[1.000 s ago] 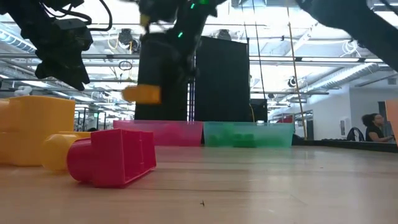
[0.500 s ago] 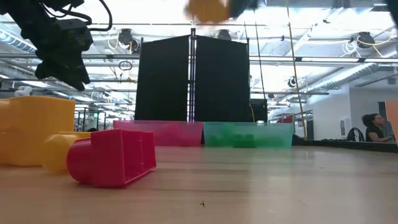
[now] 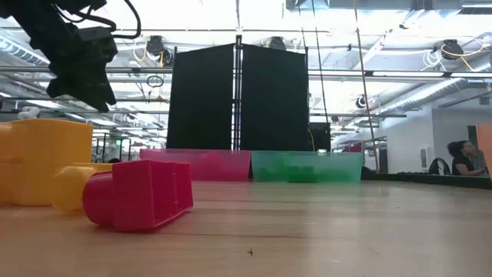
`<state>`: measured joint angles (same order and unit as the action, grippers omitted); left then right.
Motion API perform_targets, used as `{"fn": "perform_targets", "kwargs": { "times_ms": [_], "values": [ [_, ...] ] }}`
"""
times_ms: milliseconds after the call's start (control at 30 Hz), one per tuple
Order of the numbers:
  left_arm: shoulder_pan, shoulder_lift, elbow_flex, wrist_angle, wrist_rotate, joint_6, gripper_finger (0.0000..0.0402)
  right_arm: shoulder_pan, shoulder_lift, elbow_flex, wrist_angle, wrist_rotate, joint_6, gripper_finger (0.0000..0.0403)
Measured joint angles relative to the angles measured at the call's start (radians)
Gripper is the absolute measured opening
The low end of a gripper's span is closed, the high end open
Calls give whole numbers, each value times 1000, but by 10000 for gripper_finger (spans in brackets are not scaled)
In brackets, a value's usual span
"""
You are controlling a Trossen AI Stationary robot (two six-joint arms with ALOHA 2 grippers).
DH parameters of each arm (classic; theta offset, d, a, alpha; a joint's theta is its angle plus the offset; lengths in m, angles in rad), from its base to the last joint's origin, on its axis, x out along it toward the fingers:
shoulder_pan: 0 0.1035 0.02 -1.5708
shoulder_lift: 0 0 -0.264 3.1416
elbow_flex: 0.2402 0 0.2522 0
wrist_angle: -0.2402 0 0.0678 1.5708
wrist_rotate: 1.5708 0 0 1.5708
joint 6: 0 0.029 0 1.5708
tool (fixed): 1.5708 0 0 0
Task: Sort blocks
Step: Put the yellow game piece into the yellow bin
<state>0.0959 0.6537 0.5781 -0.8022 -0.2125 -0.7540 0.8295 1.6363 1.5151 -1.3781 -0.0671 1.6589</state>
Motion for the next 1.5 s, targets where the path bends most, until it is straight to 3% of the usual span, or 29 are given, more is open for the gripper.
{"fn": "perform_targets", "kwargs": {
  "times_ms": [167,367,500,700,867,1067,1233,1333,1500],
  "values": [
    [0,7,0,33,-6,0,153,128,-9,-180,270,-74,160,0],
    [0,30,0,38,-17,8,153,146,-6,-314,385,-89,216,13],
    [0,42,0,39,-8,4,153,118,-8,-311,426,-90,137,58],
    [0,50,0,38,10,3,153,51,-10,-269,416,-82,59,164],
    [0,50,0,37,10,5,153,-80,-11,-202,447,126,-129,229],
    [0,50,0,37,-1,9,153,-335,-5,-177,642,298,-547,251],
    [0,50,0,33,-2,8,153,-535,61,-177,1022,258,-937,251],
    [0,50,0,32,-3,3,153,-594,139,-166,1248,194,-1082,251],
    [0,50,0,30,-3,0,153,-608,332,6,1283,141,-1221,251]
  ]
}}
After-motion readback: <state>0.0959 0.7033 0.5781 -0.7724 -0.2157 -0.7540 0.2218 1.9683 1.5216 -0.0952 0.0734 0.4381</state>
